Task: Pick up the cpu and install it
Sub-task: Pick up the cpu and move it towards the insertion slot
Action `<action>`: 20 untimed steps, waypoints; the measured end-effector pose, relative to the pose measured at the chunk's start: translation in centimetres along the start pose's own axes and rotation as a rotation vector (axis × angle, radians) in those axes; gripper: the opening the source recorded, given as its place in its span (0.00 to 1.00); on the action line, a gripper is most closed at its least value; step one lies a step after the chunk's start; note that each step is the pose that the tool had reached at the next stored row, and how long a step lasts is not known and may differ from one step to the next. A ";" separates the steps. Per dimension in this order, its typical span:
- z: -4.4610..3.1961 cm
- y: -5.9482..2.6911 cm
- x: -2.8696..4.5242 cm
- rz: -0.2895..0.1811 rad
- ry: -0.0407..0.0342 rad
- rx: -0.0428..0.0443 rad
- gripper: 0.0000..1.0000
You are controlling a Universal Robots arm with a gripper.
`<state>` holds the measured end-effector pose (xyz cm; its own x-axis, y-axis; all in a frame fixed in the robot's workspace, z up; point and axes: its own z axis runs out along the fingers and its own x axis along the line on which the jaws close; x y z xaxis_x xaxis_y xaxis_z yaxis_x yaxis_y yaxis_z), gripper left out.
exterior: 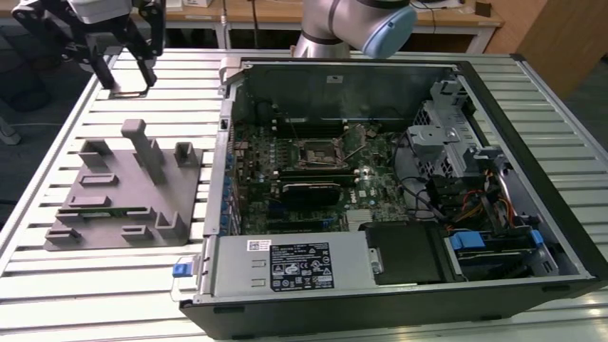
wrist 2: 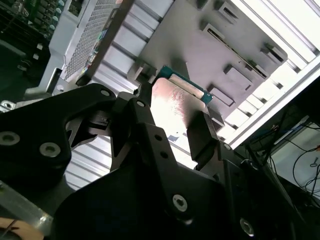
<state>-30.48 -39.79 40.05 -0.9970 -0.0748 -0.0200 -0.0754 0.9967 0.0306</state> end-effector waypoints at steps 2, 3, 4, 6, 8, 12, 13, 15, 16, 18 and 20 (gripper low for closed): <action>0.01 -0.04 -0.51 0.000 0.0001 0.0001 0.53; 0.01 -0.06 -0.75 0.000 0.0000 -0.0001 0.53; 0.01 -0.08 -0.99 0.000 0.0001 0.0000 0.53; 0.02 -0.12 -1.53 0.000 0.0001 0.0000 0.53; 0.04 -0.16 -2.08 0.000 0.0000 -0.0001 0.53; 0.06 -0.24 -3.09 0.000 0.0000 -0.0002 0.53; 0.06 -0.25 -3.35 0.000 0.0001 -0.0002 0.53; 0.07 -0.30 -3.94 0.000 0.0000 -0.0002 0.53; 0.07 -0.32 -4.24 0.000 0.0000 -0.0002 0.53; 0.09 -0.36 -4.83 0.000 -0.0001 -0.0003 0.53; 0.10 -0.41 -5.38 0.000 0.0000 -0.0002 0.53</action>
<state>-25.09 -39.79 40.05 -0.9970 -0.0748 -0.0200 -0.0754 0.9967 0.0308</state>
